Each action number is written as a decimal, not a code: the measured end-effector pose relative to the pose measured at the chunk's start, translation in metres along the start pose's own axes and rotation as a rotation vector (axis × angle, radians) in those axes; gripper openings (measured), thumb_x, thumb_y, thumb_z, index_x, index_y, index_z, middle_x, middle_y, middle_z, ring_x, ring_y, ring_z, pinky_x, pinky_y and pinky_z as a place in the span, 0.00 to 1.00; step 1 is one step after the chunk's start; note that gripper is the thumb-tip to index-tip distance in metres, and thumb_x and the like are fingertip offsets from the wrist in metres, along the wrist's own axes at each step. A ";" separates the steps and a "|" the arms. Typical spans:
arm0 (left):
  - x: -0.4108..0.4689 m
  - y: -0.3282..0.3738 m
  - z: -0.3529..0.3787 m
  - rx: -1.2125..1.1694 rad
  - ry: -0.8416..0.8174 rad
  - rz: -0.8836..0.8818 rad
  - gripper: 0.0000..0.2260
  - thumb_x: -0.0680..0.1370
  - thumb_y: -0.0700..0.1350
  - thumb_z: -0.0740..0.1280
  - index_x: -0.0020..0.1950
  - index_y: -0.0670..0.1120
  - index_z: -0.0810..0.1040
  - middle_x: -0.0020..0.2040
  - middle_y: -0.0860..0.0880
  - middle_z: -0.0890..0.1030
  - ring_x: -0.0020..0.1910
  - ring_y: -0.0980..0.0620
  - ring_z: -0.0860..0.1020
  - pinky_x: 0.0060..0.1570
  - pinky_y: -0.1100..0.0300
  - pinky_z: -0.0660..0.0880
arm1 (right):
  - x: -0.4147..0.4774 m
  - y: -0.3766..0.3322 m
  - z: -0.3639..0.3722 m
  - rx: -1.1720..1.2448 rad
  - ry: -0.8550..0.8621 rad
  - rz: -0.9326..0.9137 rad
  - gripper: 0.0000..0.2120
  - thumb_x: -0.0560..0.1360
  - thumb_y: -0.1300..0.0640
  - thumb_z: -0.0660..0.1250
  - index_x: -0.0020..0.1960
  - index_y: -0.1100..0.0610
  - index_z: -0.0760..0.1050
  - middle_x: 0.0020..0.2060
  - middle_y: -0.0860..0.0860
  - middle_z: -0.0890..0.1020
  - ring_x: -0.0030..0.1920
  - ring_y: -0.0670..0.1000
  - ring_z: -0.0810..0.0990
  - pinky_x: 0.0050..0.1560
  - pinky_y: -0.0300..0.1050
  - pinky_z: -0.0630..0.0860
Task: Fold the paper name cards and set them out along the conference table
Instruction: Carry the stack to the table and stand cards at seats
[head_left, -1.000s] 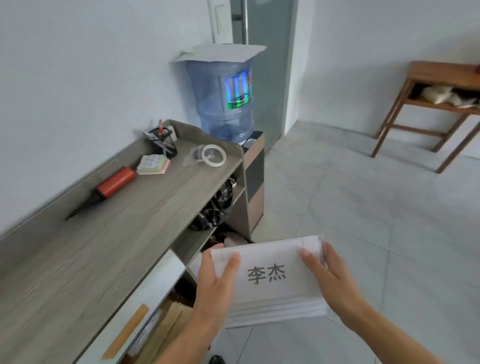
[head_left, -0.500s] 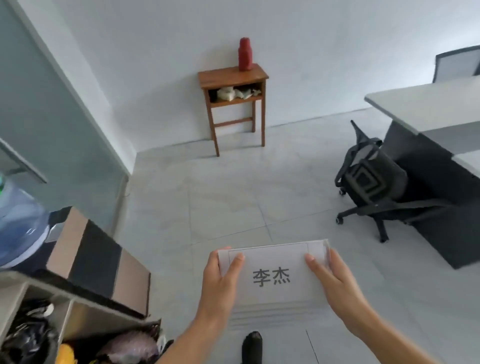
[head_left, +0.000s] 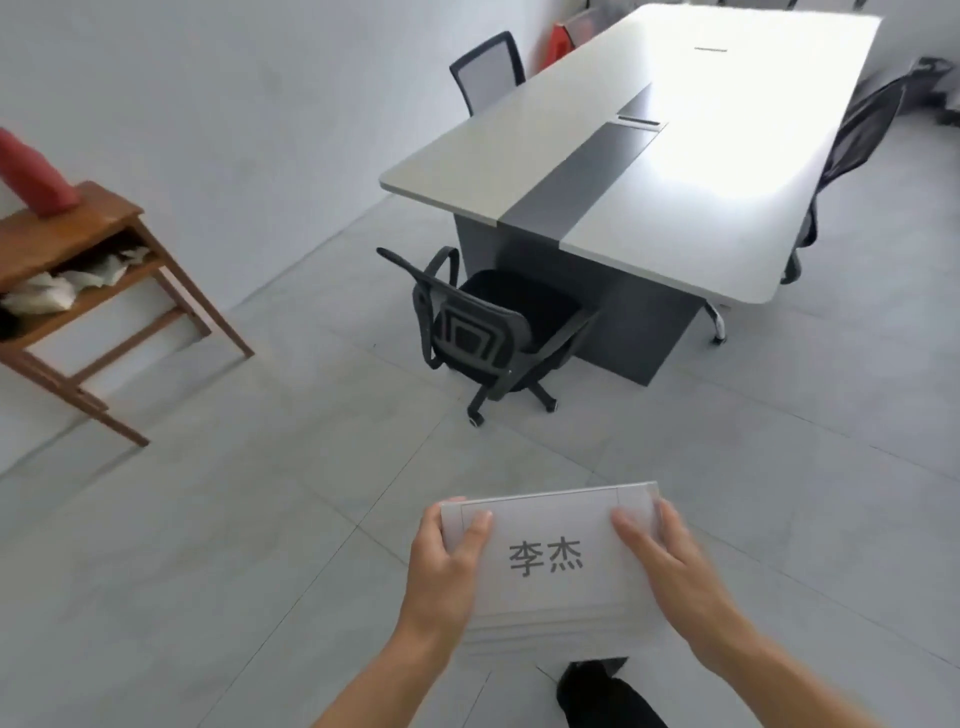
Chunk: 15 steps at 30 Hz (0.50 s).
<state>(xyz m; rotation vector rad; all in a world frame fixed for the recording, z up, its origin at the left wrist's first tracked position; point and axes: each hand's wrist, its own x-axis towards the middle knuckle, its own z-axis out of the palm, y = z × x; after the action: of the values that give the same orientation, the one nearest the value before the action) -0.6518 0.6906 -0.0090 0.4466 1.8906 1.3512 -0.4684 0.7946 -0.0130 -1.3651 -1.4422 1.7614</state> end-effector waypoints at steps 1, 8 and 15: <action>0.017 0.007 0.017 0.021 -0.026 -0.001 0.10 0.76 0.50 0.68 0.56 0.51 0.75 0.51 0.49 0.82 0.50 0.51 0.81 0.55 0.49 0.78 | 0.017 -0.002 -0.012 0.011 0.028 0.003 0.11 0.77 0.50 0.65 0.59 0.49 0.74 0.49 0.47 0.84 0.41 0.40 0.84 0.38 0.33 0.77; 0.122 0.075 0.134 0.047 -0.113 0.032 0.08 0.76 0.51 0.67 0.53 0.51 0.76 0.49 0.48 0.82 0.47 0.50 0.82 0.48 0.53 0.80 | 0.141 -0.046 -0.092 0.075 0.132 -0.008 0.12 0.77 0.52 0.65 0.59 0.51 0.73 0.48 0.47 0.83 0.38 0.37 0.83 0.34 0.29 0.76; 0.217 0.135 0.216 0.029 -0.181 0.049 0.07 0.77 0.49 0.66 0.54 0.49 0.76 0.48 0.47 0.82 0.43 0.53 0.83 0.41 0.57 0.80 | 0.252 -0.104 -0.150 0.094 0.168 -0.025 0.15 0.77 0.50 0.65 0.62 0.50 0.71 0.49 0.47 0.82 0.39 0.41 0.84 0.32 0.29 0.76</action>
<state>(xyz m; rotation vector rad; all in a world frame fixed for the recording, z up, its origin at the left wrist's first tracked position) -0.6517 1.0249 0.0000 0.6123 1.7617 1.2712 -0.4538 1.1054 -0.0070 -1.4037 -1.2663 1.6351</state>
